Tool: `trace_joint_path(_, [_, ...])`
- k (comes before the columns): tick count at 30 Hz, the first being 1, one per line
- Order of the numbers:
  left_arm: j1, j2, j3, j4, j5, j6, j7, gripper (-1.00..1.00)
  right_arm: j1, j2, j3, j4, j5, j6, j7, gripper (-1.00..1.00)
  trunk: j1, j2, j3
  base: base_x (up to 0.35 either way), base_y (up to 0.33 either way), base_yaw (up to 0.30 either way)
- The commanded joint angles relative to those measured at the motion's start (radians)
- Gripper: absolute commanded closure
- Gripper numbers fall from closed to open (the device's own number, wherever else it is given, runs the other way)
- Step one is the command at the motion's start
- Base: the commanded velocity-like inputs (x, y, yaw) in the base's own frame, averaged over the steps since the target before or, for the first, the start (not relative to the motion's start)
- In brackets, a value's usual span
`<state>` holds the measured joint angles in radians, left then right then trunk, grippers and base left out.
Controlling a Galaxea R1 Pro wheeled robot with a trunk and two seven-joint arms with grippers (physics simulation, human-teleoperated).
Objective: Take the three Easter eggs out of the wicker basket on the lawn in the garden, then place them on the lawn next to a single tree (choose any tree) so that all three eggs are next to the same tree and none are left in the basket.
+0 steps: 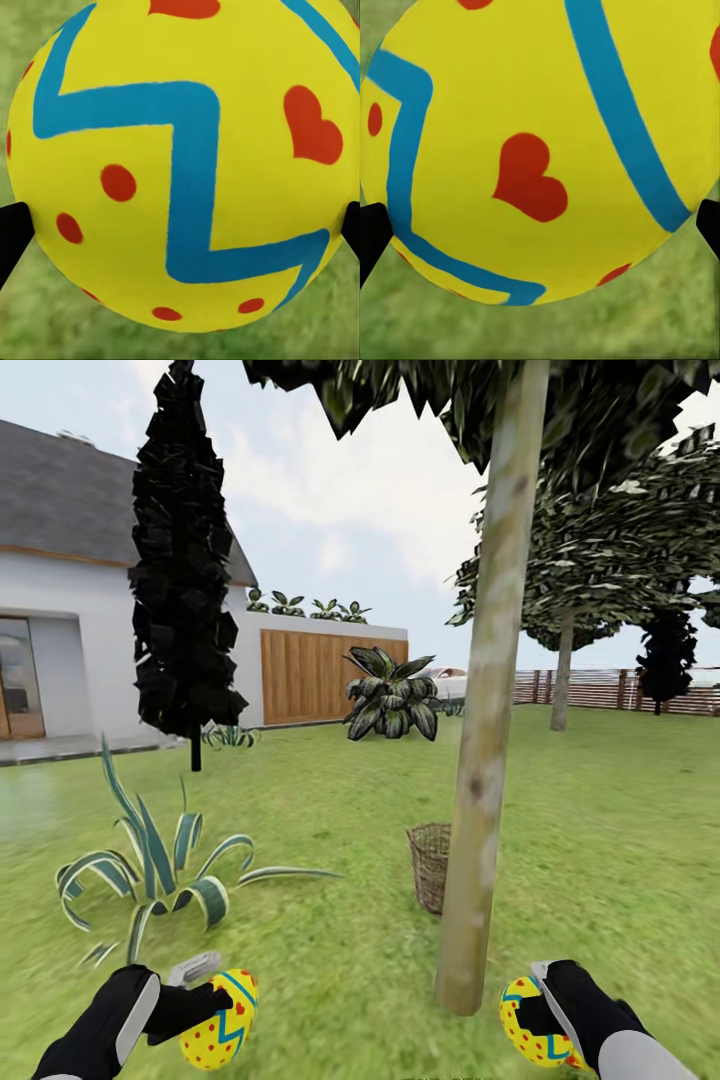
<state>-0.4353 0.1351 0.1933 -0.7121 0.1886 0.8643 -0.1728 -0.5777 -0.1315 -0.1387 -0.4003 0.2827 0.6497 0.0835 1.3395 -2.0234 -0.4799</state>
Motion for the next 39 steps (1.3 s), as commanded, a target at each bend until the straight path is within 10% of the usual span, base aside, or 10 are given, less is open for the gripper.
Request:
trace_joint_path(1, [0.0,-0.001,0.003,0.0,0.0,0.006,-0.005,1.0,-0.001,0.0,-0.007,-0.002,0.01,0.004,0.009,1.0,0.0,-0.001,-0.001,0.016,0.0,-0.294])
trace_joint_path(23, [0.0,-0.015,0.004,0.002,-0.005,-0.018,0.004,1.0,-0.001,0.001,-0.007,-0.003,0.01,0.004,0.009,1.0,0.0,-0.001,0.009,0.228,0.027,-0.283])
trace_joint_path(29, [0.0,0.111,0.007,-0.001,-0.009,0.033,0.001,1.0,-0.001,0.003,-0.004,0.002,0.013,0.004,0.009,1.0,0.0,-0.001,0.012,0.006,0.0,-0.24])
trace_joint_path(39, [0.0,0.118,0.001,-0.003,-0.011,0.073,0.058,1.0,-0.001,0.001,-0.005,0.008,0.015,0.005,0.007,1.0,0.0,-0.001,0.012,0.0,0.0,-0.214])
